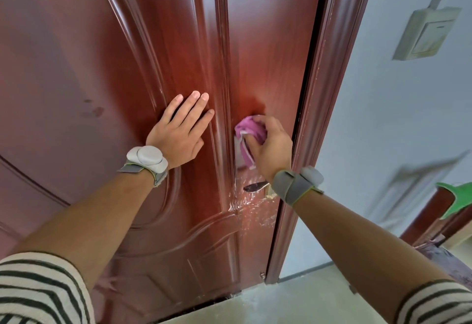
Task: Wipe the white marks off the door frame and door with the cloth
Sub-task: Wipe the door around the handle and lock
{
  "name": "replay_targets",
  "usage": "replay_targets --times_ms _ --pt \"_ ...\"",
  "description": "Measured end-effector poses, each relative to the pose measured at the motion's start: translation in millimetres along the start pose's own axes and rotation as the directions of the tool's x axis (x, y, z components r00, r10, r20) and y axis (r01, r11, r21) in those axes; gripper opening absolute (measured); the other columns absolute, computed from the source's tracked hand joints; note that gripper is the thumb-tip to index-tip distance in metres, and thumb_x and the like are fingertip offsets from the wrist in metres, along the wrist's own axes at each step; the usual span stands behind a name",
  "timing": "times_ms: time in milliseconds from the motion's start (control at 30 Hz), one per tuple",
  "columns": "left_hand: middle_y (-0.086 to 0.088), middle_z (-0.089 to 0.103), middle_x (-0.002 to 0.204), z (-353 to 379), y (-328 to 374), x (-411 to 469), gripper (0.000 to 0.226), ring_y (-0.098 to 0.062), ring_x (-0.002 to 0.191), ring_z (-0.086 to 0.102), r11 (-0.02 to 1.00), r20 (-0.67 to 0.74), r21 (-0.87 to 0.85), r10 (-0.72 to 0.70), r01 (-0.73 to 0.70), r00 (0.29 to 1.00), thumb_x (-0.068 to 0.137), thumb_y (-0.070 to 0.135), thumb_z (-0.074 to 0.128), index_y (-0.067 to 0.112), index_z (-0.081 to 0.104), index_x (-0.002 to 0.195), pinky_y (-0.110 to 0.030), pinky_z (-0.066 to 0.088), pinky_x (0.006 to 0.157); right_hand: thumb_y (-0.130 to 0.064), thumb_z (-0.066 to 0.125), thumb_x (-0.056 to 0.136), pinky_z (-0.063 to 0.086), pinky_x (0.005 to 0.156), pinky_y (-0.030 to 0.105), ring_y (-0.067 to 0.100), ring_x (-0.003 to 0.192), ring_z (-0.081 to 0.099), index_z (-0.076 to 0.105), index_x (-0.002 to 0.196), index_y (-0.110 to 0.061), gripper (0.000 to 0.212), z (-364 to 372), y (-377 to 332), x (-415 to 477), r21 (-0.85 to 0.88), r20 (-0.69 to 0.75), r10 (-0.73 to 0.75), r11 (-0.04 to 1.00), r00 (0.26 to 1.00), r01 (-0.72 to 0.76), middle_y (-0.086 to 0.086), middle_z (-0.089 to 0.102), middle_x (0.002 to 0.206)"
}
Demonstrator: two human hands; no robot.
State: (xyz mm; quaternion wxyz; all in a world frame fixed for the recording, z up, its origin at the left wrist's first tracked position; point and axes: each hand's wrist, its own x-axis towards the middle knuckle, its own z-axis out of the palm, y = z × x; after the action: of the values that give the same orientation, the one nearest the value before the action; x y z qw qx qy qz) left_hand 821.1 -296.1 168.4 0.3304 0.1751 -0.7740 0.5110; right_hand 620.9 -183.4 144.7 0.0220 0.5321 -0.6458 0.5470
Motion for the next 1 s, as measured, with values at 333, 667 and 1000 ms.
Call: replay_targets --times_ms 333,667,1000 --pt "-0.021 0.044 0.149 -4.0 -2.9 -0.9 0.049 -0.036 0.14 0.038 0.999 -0.006 -0.052 0.009 -0.009 1.0 0.089 0.017 0.046 0.005 0.056 0.136 -0.048 0.022 0.121 -0.026 0.067 0.079 0.054 0.071 0.033 0.017 0.075 0.061 0.071 0.1 -0.024 0.021 28.5 6.7 -55.4 -0.241 0.312 0.082 0.97 0.947 -0.004 -0.002 0.068 0.095" --pt "-0.024 0.04 0.151 -1.1 13.2 -0.2 0.045 -0.039 0.143 0.034 0.986 -0.005 -0.146 -0.086 0.085 0.996 0.093 0.02 0.041 0.011 0.061 0.132 -0.051 0.017 0.121 -0.023 0.062 0.083 0.047 0.077 0.034 0.031 0.09 0.06 0.064 0.109 -0.023 0.027 -25.4 46.3 -8.3 -0.243 -0.21 0.298 0.907 0.931 -0.345 0.006 0.058 0.11" --pt "-0.024 0.041 0.151 7.7 25.5 1.5 0.047 -0.04 0.142 0.033 0.98 -0.029 -0.136 -0.151 0.145 0.988 0.088 0.02 0.047 0.013 0.061 0.133 -0.054 0.02 0.119 -0.017 0.063 0.075 0.056 0.064 0.033 0.029 0.066 0.06 0.068 0.081 -0.014 0.008 -29.7 85.9 -32.2 -0.73 0.082 0.676 0.542 0.732 -0.418 0.007 0.064 0.077"
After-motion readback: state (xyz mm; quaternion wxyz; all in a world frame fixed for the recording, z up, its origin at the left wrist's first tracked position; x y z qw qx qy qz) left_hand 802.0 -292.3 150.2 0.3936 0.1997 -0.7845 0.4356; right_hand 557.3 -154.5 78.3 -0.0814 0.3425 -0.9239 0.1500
